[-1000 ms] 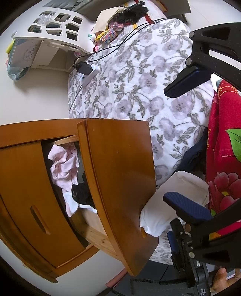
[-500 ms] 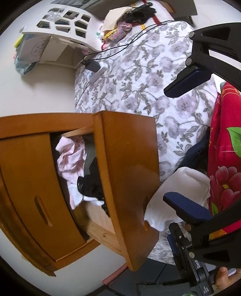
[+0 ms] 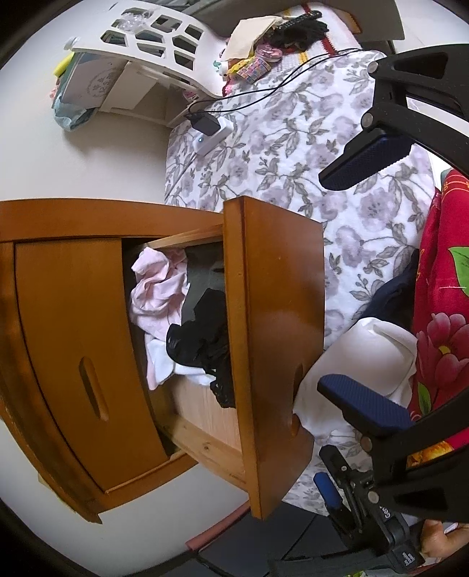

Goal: Take underwear out of drawer
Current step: 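Open the left gripper to release the white cloth on the bedspread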

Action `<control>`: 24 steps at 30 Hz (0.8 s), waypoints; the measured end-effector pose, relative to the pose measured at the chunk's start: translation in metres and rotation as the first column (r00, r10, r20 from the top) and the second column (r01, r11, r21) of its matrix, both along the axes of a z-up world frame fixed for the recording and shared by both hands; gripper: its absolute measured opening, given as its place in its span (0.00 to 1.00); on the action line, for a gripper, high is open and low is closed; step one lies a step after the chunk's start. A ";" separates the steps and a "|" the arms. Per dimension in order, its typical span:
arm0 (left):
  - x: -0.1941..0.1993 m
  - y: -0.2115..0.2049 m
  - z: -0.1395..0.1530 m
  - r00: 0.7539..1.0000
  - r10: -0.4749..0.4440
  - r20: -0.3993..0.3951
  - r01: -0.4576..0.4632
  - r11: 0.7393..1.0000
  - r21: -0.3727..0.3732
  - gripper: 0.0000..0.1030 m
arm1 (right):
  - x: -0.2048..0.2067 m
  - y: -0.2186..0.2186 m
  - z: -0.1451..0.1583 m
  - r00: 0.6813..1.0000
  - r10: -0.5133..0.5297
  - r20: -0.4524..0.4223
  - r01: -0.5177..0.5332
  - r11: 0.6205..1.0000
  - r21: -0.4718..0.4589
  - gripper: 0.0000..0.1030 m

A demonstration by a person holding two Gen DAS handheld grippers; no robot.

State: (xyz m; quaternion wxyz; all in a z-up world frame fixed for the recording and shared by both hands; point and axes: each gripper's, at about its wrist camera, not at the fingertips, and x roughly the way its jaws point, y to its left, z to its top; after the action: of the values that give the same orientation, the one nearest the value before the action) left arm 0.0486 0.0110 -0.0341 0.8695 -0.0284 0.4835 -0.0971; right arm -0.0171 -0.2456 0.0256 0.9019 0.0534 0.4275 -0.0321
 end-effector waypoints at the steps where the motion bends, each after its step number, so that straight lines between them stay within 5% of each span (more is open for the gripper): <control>1: 0.000 0.000 0.000 1.000 0.003 0.006 -0.003 1.000 0.009 0.67 | 0.001 0.001 0.002 1.000 0.004 0.002 -0.004 1.000 -0.004 1.00; 4: 0.000 0.001 0.002 1.000 0.014 0.023 -0.014 1.000 0.022 0.76 | 0.004 0.003 0.010 1.000 0.014 0.015 -0.013 1.000 -0.018 1.00; 14: -0.005 0.002 -0.002 0.998 0.026 0.055 -0.028 0.999 0.029 0.77 | 0.019 0.005 0.031 0.999 0.040 0.036 -0.039 0.999 -0.017 1.00; 17: -0.006 0.001 0.000 0.997 0.029 0.070 -0.032 0.999 0.039 0.90 | 0.024 0.008 0.034 0.998 0.048 0.033 -0.047 0.999 -0.020 1.00; 24: -0.009 -0.002 0.006 0.994 0.012 0.109 -0.018 0.999 0.048 0.90 | 0.037 0.013 0.048 0.994 0.088 0.056 -0.089 0.996 0.008 1.00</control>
State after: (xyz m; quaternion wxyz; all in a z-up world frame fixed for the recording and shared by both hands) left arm 0.0392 0.0093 -0.0285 0.8955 -0.0055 0.4377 -0.0802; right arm 0.0197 -0.2329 0.0741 0.9137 0.0400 0.4043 0.0118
